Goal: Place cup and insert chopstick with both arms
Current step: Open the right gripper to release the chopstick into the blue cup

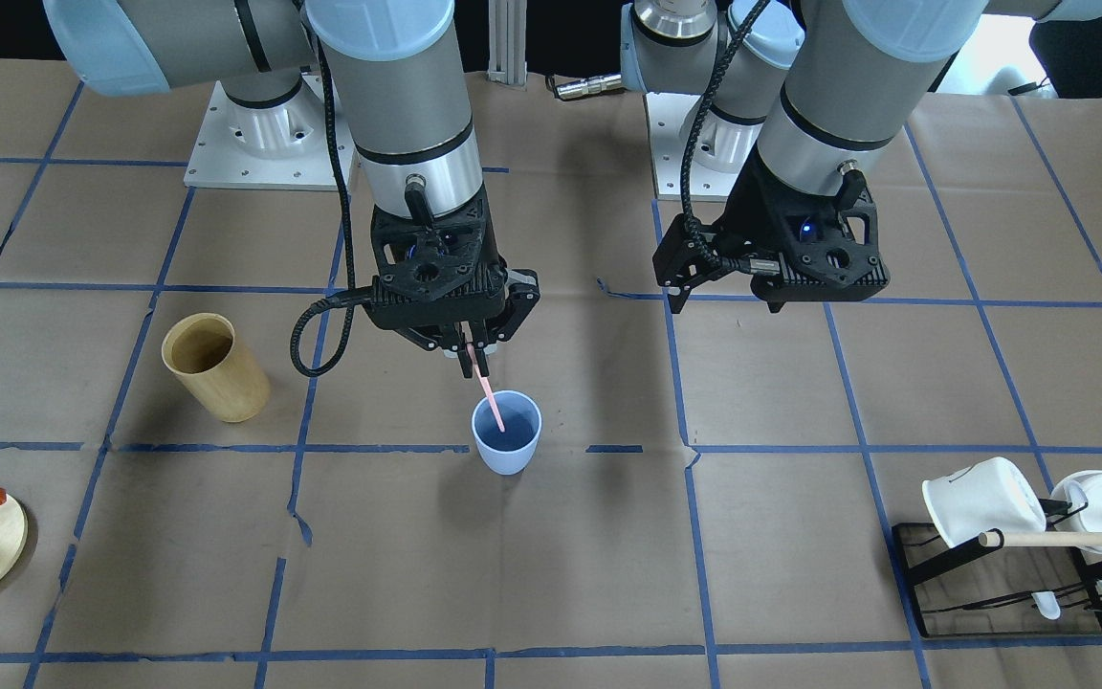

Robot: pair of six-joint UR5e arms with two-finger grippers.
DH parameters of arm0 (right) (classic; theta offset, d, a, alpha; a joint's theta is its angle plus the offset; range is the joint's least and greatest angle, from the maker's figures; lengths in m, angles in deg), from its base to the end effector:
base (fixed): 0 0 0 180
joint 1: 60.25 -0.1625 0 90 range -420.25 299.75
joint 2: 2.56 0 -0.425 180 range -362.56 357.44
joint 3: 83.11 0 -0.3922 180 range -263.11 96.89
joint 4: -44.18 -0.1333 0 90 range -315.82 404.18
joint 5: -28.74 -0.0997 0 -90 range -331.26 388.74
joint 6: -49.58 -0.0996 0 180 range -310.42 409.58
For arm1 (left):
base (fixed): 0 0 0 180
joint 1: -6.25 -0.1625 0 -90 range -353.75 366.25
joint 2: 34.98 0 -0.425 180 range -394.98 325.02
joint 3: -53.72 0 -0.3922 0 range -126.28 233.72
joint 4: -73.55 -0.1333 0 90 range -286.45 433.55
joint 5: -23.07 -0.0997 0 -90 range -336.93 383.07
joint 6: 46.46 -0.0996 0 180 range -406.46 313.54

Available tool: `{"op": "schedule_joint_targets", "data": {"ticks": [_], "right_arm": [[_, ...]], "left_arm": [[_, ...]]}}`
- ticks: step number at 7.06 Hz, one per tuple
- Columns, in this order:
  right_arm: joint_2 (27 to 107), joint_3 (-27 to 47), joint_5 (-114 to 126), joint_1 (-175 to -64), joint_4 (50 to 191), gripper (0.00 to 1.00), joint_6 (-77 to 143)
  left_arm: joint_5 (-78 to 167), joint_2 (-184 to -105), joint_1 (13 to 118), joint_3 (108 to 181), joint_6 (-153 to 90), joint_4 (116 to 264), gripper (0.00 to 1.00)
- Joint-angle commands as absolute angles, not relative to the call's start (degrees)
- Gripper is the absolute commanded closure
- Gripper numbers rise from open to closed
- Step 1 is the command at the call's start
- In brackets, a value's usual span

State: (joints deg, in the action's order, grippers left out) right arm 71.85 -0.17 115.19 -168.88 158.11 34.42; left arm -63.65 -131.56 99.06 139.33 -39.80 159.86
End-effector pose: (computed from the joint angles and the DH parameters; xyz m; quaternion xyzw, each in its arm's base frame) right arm 0.3317 -0.5473 0.4443 -0.0341 0.9899 -0.1192 0.0683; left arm -0.1654 -0.5354 0.4729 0.0332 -0.9990 0.0107 0.0296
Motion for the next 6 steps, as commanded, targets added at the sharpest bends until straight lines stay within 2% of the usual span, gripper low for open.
{"op": "schedule_joint_targets", "data": {"ticks": [1, 3, 6], "right_arm": [[71.53, -0.40, 115.22, -168.80, 158.08, 0.00, 34.55], [72.06, -1.54, 115.39, -167.67, 157.39, 0.00, 37.69], [80.56, -0.50, 116.18, -156.01, 143.88, 0.00, 50.93]], "left_arm": [[-63.50, -131.49, 99.15, 139.33, -39.86, 159.95, 0.00], [-63.41, -131.84, 99.06, 139.24, -39.86, 159.69, 0.00], [-63.50, -131.75, 99.06, 139.24, -39.78, 159.68, 0.00]]}}
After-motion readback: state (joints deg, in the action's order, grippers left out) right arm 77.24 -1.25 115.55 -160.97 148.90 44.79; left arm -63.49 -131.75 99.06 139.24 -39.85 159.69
